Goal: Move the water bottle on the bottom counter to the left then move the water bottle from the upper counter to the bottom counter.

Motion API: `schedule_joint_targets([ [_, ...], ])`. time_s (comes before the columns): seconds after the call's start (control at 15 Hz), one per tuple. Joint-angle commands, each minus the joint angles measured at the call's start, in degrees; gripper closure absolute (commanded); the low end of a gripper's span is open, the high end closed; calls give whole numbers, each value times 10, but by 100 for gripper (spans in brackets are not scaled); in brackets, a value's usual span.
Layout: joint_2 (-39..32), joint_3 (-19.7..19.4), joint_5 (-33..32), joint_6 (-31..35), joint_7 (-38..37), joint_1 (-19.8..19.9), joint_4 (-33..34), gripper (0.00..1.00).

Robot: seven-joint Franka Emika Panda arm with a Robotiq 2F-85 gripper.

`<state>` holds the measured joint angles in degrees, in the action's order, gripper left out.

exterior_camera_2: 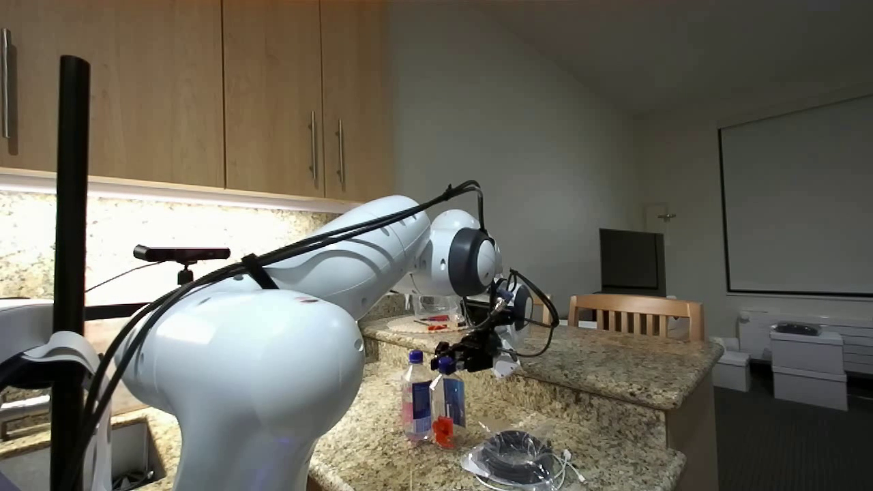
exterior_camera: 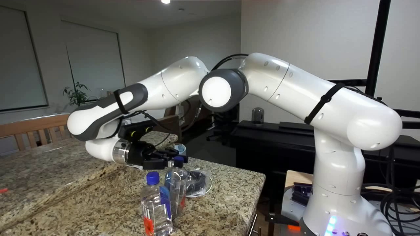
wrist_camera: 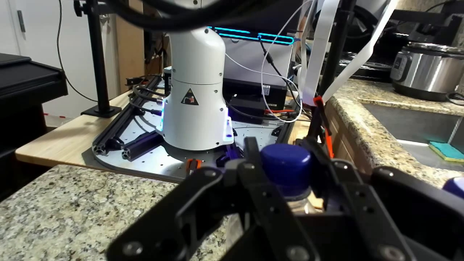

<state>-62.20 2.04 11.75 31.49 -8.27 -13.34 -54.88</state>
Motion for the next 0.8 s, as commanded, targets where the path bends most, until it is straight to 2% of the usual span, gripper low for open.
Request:
schedule_joint_targets([
  [0.0, -4, -5, -2, 4, -18, -8, 15, 87],
  [0.07, -3, -6, -1, 7, -22, -10, 16, 87],
  [0.13, -2, -7, 0, 7, -27, -13, 17, 74],
  [0.2, -2, -7, 0, 7, -31, -14, 19, 42],
  [0.27, -3, -7, 2, 4, -33, -15, 22, 41],
  [0.67, 2, -13, 9, 3, -51, -17, 23, 3],
  [0.73, 5, -14, 10, 3, -53, -17, 23, 1],
])
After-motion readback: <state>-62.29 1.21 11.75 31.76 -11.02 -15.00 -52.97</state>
